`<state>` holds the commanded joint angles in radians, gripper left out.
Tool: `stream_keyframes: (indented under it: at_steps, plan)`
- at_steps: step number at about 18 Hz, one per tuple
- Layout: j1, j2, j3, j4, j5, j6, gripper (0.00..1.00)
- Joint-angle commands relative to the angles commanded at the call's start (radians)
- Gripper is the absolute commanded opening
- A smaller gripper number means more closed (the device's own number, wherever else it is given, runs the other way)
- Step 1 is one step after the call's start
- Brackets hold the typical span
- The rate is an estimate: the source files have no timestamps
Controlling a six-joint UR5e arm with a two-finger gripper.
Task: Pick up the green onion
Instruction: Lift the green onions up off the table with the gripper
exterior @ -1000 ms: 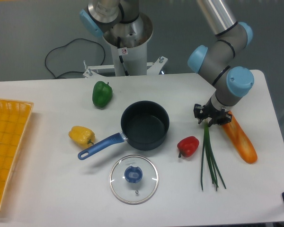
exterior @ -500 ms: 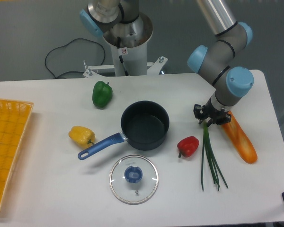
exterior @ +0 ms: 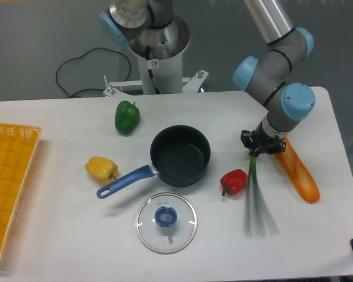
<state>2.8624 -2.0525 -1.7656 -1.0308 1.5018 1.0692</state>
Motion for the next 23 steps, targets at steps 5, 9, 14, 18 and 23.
stream_keyframes:
  at_steps: [5,9,14,18,23]
  plan:
    - [0.002,0.011,0.011,-0.002,-0.003,0.0,0.18]
    - [0.003,0.018,0.031,-0.005,-0.006,-0.011,0.18]
    - [0.003,0.02,0.074,-0.011,-0.037,-0.058,0.18]
    - [-0.011,0.011,0.118,-0.011,-0.058,-0.146,0.18]
    - [-0.021,0.011,0.169,-0.009,-0.06,-0.189,0.18]
